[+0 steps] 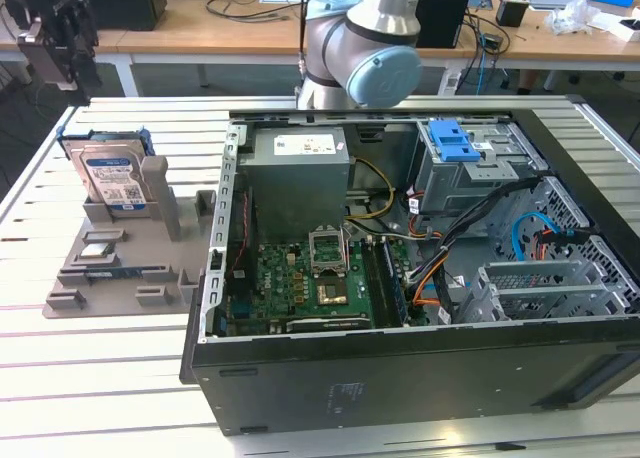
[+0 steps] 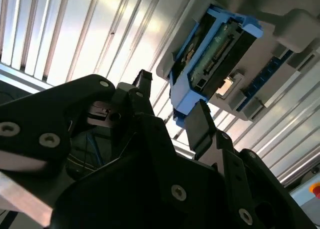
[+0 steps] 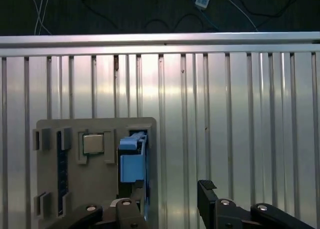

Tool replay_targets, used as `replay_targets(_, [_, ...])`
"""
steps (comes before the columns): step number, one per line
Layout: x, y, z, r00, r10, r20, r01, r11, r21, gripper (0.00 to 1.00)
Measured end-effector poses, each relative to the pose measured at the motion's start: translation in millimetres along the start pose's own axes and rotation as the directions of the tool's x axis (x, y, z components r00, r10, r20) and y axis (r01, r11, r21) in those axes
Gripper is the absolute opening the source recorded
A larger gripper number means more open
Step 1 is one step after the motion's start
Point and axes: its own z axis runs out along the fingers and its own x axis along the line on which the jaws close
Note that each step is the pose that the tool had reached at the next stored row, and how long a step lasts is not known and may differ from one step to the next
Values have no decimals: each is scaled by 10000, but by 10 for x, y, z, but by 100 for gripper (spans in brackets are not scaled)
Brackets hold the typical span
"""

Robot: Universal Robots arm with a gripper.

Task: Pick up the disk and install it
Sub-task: 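Pick up the disk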

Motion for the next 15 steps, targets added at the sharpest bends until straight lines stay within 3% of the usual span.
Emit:
replay_targets(2, [73,-1,1,10000,1,-34,-1,10000,2,54])
replay_targets(5, [253,-6,13,9999,1,-101,-1,10000,3,54])
replay_targets(10, [299,-15,144,9999,-97,-117,97,10000,-6,54])
replay_targets(15, [300,-19,261,9963,-846,-143,845,9964,-10,54])
